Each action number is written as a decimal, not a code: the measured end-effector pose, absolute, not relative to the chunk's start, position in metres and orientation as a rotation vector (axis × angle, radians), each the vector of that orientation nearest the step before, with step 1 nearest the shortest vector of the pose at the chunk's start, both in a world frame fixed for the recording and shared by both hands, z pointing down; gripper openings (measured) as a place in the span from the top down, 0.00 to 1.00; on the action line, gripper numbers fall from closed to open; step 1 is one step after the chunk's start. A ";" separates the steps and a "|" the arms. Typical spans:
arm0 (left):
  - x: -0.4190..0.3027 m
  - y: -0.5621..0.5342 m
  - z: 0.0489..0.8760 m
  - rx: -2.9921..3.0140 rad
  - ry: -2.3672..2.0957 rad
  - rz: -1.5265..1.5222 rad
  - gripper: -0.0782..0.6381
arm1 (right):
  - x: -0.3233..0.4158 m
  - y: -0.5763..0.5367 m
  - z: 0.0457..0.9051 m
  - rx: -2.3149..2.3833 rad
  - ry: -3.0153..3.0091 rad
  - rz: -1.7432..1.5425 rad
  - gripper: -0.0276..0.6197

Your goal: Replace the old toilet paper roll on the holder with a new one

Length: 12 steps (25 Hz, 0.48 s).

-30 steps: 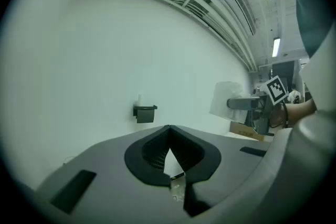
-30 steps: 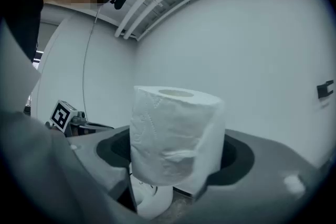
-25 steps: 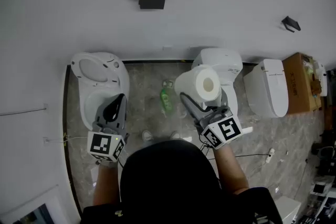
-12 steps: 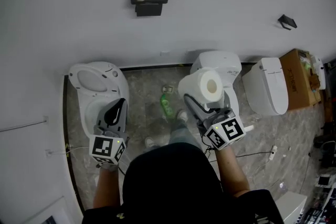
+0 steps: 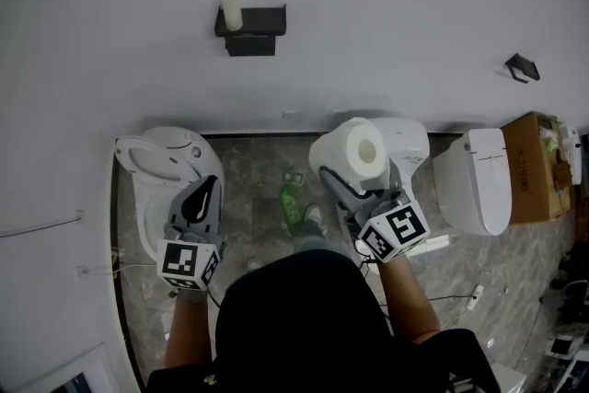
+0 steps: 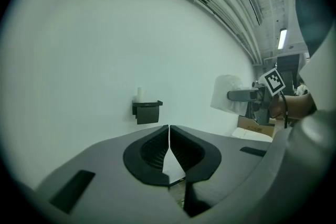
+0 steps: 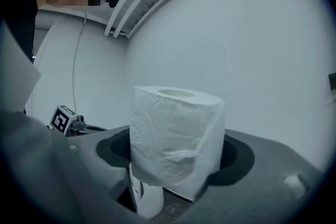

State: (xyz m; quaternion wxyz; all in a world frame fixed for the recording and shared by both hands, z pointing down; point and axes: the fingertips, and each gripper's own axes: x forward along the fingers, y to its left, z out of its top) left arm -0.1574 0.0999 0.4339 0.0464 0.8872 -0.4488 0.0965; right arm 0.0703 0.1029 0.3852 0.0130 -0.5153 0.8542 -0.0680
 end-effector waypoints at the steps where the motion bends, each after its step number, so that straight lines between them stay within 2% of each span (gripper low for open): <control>1: -0.149 0.090 0.434 2.699 -1.385 0.301 0.87 | 0.078 0.092 0.386 -1.587 2.673 -0.221 0.35; 12: -0.065 0.012 0.421 2.612 -1.553 0.366 0.87 | 0.150 -0.002 0.390 -1.379 2.753 -0.277 0.35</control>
